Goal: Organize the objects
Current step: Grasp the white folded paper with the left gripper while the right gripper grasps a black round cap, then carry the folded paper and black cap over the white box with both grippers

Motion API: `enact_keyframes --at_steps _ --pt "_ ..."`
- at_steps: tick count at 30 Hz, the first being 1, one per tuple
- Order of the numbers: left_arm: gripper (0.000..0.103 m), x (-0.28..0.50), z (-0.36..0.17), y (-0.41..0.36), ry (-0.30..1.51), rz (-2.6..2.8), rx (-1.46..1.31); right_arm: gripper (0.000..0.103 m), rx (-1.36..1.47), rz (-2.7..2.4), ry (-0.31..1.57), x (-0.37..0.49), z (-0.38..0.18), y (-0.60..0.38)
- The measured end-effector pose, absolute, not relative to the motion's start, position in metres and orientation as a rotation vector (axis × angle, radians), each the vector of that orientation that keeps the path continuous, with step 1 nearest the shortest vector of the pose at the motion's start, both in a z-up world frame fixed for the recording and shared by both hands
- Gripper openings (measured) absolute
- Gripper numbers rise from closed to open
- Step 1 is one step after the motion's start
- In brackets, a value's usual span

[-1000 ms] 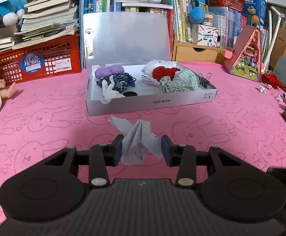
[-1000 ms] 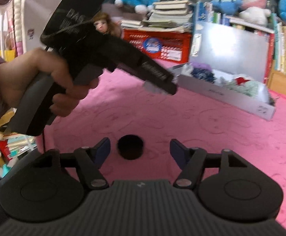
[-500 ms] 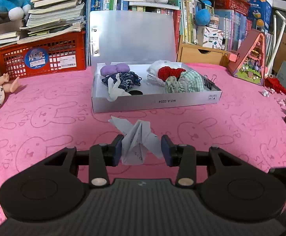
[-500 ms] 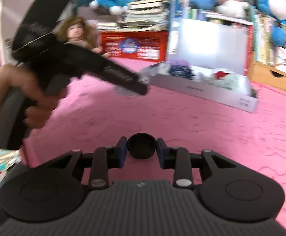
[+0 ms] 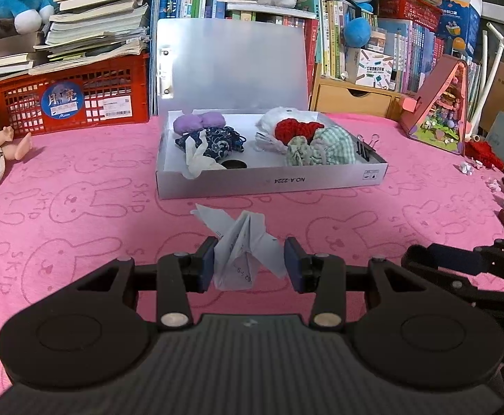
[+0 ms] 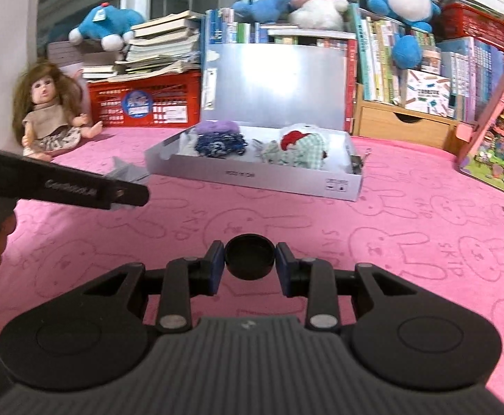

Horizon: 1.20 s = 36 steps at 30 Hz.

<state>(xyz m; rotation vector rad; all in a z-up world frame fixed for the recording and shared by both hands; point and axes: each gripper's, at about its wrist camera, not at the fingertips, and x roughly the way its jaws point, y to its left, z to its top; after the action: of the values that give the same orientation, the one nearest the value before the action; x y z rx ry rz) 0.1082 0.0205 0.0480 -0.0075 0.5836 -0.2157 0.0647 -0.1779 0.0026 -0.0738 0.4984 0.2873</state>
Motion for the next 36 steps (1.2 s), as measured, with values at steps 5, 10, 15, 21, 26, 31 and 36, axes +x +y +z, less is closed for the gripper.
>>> enact_keyframes --at_steps 5,10,15,21,26,31,36 --pt "0.048 0.108 0.050 0.016 0.579 -0.221 -0.004 0.037 -0.059 0.264 0.501 0.070 0.004 -0.182" --pt "0.048 0.111 0.054 0.014 0.571 -0.221 -0.005 0.037 -0.049 0.247 0.496 0.076 0.007 -0.185" --pt "0.048 0.114 0.058 0.014 0.563 -0.218 -0.005 0.037 -0.028 0.232 0.480 0.086 0.016 -0.189" --pt "0.048 0.124 0.067 0.013 0.542 -0.219 -0.003 0.037 -0.021 0.221 0.464 0.102 0.028 -0.191" --pt "0.048 0.135 0.075 0.012 0.526 -0.222 -0.012 0.037 -0.011 0.219 0.447 0.116 0.038 -0.192" --pt "0.048 0.146 0.083 0.009 0.506 -0.225 -0.019 0.037 0.010 0.223 0.443 0.131 0.047 -0.194" --pt "0.048 0.162 0.093 0.008 0.486 -0.228 -0.027 0.037 0.029 0.238 0.449 0.150 0.056 -0.198"
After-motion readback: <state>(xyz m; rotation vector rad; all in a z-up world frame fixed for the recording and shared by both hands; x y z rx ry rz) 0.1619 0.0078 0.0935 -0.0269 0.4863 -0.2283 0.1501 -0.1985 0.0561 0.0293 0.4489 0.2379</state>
